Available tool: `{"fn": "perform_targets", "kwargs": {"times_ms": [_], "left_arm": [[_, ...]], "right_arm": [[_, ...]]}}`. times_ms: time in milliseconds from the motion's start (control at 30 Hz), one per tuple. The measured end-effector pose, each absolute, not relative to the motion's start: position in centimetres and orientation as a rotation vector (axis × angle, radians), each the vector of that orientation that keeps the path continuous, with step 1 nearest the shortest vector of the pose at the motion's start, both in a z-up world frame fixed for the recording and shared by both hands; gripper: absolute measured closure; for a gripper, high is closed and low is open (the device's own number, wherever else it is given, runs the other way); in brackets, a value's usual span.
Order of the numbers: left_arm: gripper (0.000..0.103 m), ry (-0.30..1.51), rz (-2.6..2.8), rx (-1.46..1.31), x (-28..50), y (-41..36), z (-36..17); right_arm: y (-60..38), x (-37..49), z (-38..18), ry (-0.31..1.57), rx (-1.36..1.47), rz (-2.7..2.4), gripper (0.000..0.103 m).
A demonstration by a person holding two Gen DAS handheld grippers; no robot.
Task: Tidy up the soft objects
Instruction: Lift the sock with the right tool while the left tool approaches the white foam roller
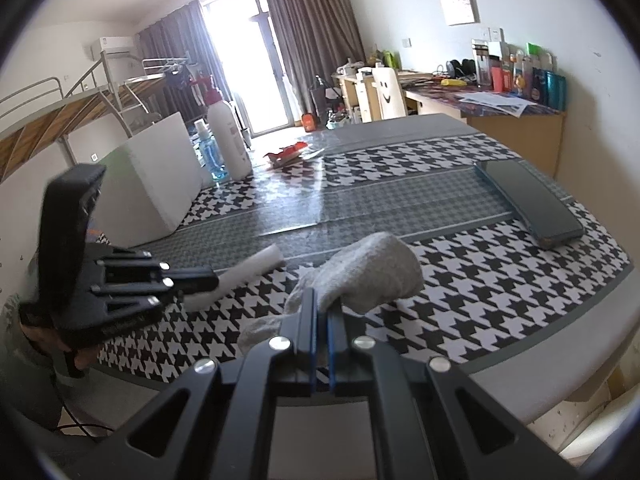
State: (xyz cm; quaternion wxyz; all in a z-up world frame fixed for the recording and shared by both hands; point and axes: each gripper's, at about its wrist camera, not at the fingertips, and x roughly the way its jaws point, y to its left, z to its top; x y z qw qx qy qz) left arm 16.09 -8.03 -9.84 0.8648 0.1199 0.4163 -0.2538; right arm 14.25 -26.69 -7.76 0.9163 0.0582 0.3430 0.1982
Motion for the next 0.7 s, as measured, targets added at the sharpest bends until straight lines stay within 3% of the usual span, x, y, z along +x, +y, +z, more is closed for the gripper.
{"fn": "perform_targets", "kwargs": {"times_ms": [700], "left_arm": [[0.100, 0.862, -0.510, 0.291, 16.13, -8.21, -10.03]], "right_arm": [[-26.09, 14.04, -7.84, 0.709, 0.104, 0.407, 0.097]]}}
